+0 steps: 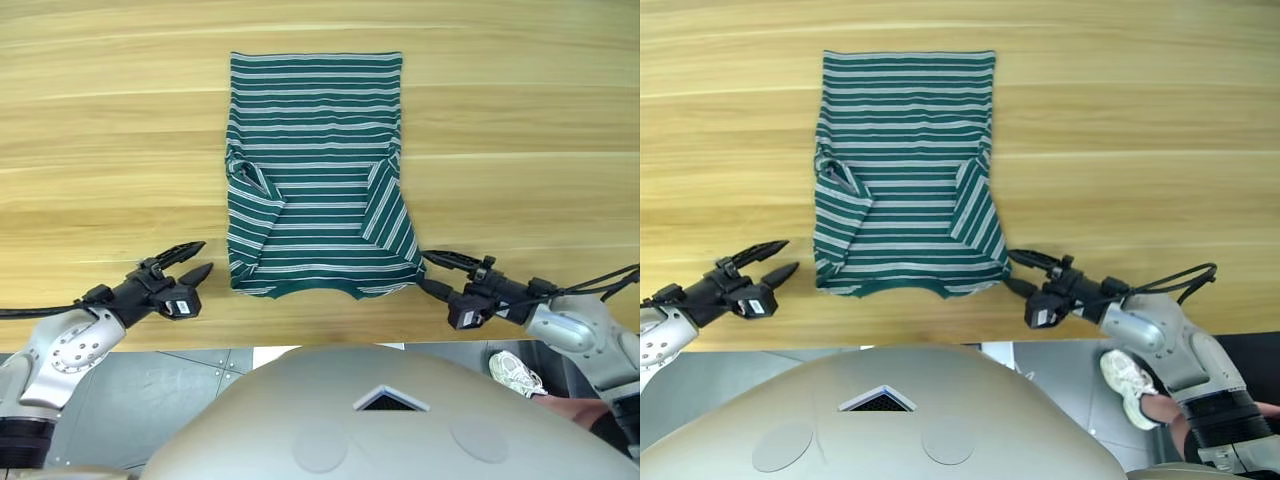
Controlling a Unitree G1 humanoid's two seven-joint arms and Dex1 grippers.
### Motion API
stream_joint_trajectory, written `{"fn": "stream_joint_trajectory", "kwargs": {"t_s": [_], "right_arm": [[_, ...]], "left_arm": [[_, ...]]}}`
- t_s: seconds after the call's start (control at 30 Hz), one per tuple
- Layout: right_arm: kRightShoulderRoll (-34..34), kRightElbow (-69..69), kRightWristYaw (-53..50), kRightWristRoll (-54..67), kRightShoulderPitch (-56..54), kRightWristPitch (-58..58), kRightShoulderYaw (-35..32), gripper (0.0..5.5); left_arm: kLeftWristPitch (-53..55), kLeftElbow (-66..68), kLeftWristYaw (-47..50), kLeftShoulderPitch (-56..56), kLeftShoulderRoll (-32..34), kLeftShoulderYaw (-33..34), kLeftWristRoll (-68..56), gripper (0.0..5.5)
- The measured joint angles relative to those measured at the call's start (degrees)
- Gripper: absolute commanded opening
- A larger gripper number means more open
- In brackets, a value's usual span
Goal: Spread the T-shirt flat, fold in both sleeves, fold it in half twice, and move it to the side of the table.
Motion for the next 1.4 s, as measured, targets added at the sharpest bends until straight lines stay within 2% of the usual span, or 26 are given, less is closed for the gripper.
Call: {"fn": "stream_joint_trajectory", "kwargs": {"t_s": [0.2,0.7,0.9,1.23,1.3,1.4], "right_arm": [[0.03,0.18,0.48,-0.41,-1.85,-0.02,0.54,2.76],[0.5,1.48,0.41,-1.28,-4.48,0.41,0.84,2.76],[1.08,2.57,0.39,-1.49,-5.05,0.33,1.58,1.79],[1.74,3.45,0.41,-3.02,-5.33,0.8,2.14,0.01],[1.83,3.45,0.41,-3.09,-5.24,0.84,2.15,0.0],[1.98,3.44,0.4,-3.11,-5.22,0.88,2.15,0.0]], "left_arm": [[0.06,-1.34,-0.64,-2.85,0.7,-5.13,-0.74,2.33],[0.25,-3.43,-1.04,-1.7,5.28,-8.95,-4.14,2.33],[-0.05,-3.42,-1.04,-1.86,6.12,-9.46,-4.29,2.33],[-1.55,-1.27,-1.04,-3.74,8.25,-12.92,-4.29,0.38],[-1.66,-0.93,-1.04,-3.8,8.51,-13.43,-4.29,0.04],[-1.82,-0.68,-1.04,-4.08,8.87,-13.89,-4.35,0.04]]}}
